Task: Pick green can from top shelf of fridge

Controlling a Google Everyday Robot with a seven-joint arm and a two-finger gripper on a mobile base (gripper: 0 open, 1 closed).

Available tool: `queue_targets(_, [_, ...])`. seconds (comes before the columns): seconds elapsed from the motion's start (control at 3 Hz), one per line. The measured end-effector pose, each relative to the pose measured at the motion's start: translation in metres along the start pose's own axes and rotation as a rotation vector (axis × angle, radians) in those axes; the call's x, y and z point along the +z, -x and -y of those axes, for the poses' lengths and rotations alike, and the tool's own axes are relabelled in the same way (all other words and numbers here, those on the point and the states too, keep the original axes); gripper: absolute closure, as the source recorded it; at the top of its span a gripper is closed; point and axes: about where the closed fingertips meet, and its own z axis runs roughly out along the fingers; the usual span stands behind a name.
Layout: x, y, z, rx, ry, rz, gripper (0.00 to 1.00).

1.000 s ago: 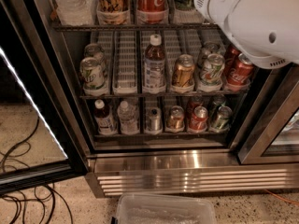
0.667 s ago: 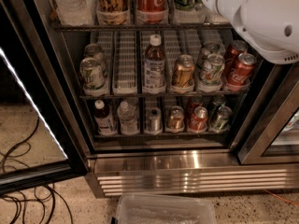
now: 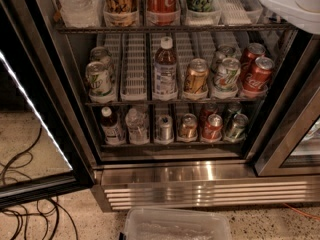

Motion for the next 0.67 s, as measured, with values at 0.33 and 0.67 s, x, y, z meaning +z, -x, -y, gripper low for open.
queue_targets(0.33, [-0.006, -0.003, -0.017, 0.021, 0.122, -0.06, 1.0])
queue_targets(0.67, [-0.009, -0.012, -0.038, 0.018, 0.205, -0.089, 1.0])
